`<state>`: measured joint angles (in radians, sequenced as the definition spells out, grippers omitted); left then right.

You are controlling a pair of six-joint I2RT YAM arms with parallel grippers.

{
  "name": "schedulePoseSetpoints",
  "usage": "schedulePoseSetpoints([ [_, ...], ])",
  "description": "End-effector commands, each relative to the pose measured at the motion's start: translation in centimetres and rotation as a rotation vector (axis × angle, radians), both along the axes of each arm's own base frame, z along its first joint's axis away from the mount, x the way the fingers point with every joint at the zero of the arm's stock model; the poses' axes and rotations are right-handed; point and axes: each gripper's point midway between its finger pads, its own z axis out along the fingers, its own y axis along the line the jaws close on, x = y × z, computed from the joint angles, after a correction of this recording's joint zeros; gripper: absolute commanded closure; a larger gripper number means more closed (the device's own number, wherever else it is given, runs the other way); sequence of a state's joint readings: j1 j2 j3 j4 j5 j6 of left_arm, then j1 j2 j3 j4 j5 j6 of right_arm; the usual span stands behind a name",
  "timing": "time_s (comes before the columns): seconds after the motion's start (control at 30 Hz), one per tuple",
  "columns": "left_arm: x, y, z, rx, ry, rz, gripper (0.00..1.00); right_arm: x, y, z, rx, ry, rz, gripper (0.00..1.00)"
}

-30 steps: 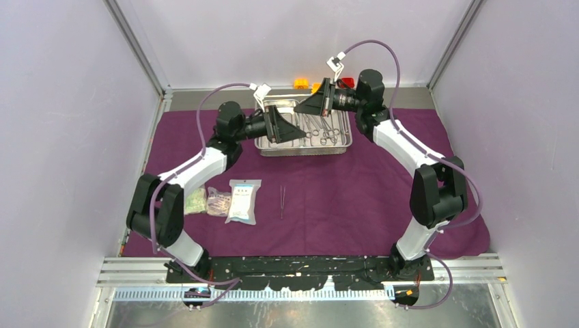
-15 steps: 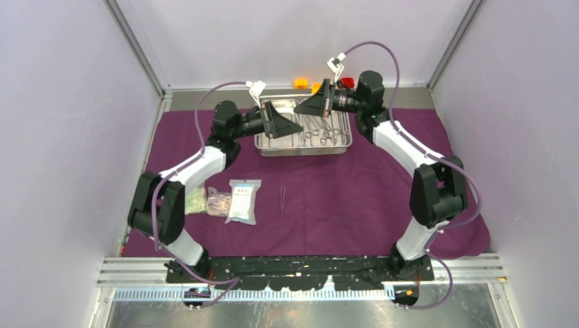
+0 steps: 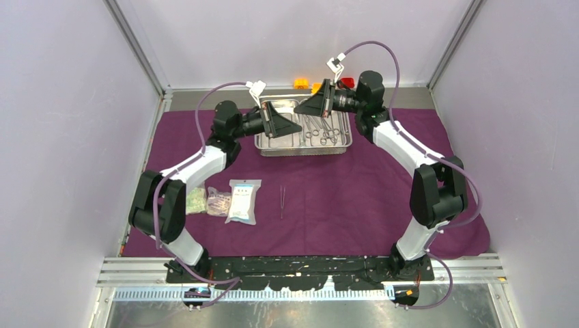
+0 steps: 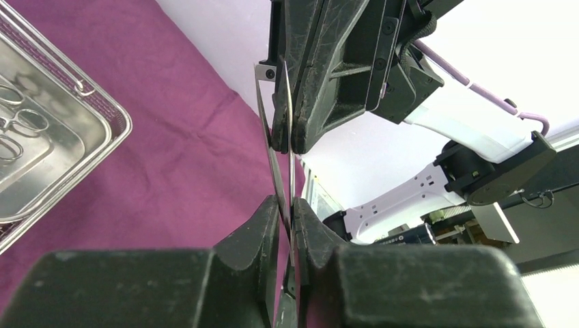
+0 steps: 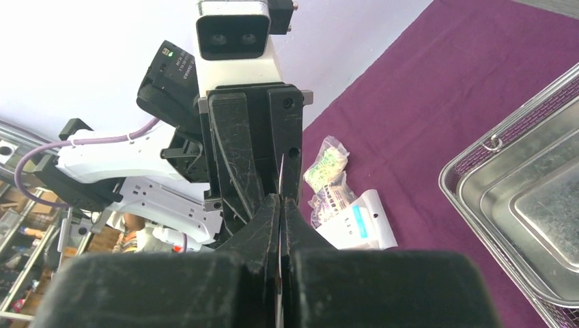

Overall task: Open and lay out the surgical kit
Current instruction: Place the medical item in the surgical kit.

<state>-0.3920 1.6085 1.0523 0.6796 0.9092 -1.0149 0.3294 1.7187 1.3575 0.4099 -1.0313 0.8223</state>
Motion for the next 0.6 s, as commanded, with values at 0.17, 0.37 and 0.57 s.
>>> schedulePoseSetpoints([
  [0.17, 0.0, 0.1, 2.2, -0.014, -0.080, 0.002, 1.00, -0.2, -1.1, 1.9, -0.010, -0.097, -0.028, 0.93],
  [0.37, 0.4, 0.6, 0.3, 0.102, -0.043, 0.106, 1.00, 1.3, -3.3, 2.0, -0.094, -0.154, -0.103, 0.60],
  [0.57, -1.1, 0.0, -5.2, 0.353, 0.087, 0.216, 1.00, 3.5, -8.3, 1.2, -0.272, -0.202, -0.273, 0.38],
])
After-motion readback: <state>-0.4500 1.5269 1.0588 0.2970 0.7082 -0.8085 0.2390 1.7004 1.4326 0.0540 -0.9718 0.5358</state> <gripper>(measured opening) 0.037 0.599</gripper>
